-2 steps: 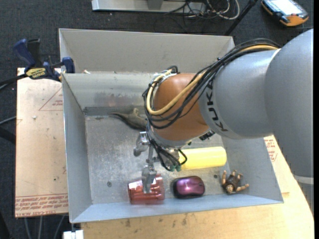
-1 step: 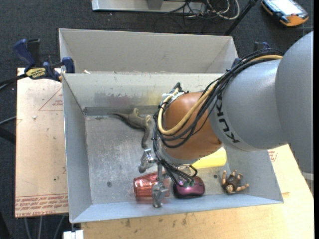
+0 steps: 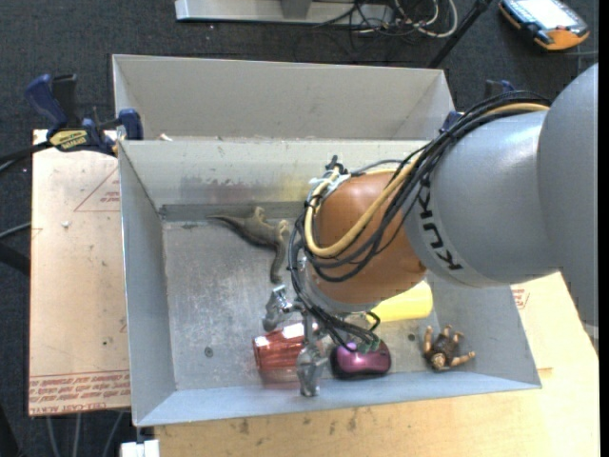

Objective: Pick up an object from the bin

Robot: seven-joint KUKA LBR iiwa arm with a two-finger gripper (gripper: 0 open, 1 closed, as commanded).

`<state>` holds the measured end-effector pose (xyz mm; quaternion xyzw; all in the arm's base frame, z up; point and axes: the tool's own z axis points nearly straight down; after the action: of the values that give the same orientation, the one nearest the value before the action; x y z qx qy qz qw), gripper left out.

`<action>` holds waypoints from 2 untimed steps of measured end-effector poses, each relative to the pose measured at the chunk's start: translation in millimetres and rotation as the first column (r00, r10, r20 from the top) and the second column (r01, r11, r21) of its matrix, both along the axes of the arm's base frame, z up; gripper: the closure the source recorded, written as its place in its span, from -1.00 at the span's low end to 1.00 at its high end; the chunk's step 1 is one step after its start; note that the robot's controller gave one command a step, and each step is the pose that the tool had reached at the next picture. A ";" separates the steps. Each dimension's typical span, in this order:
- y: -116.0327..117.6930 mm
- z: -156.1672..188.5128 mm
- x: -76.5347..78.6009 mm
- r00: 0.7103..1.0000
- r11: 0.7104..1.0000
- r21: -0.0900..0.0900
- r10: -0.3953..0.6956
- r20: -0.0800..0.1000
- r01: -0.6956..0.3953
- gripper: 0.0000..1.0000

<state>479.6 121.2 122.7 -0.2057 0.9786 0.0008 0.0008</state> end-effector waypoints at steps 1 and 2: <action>-20.6 -47.0 10.5 0.996 0.996 0.011 -0.086 0.029 0.085 -1.00; -30.2 -44.2 13.0 0.998 0.999 0.016 -0.051 0.041 0.050 1.00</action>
Offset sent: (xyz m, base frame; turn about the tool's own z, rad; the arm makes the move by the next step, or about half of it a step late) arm -0.0008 -0.0206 -0.0527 -0.0791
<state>492.6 91.0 78.5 -0.1808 0.9833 0.0040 0.0225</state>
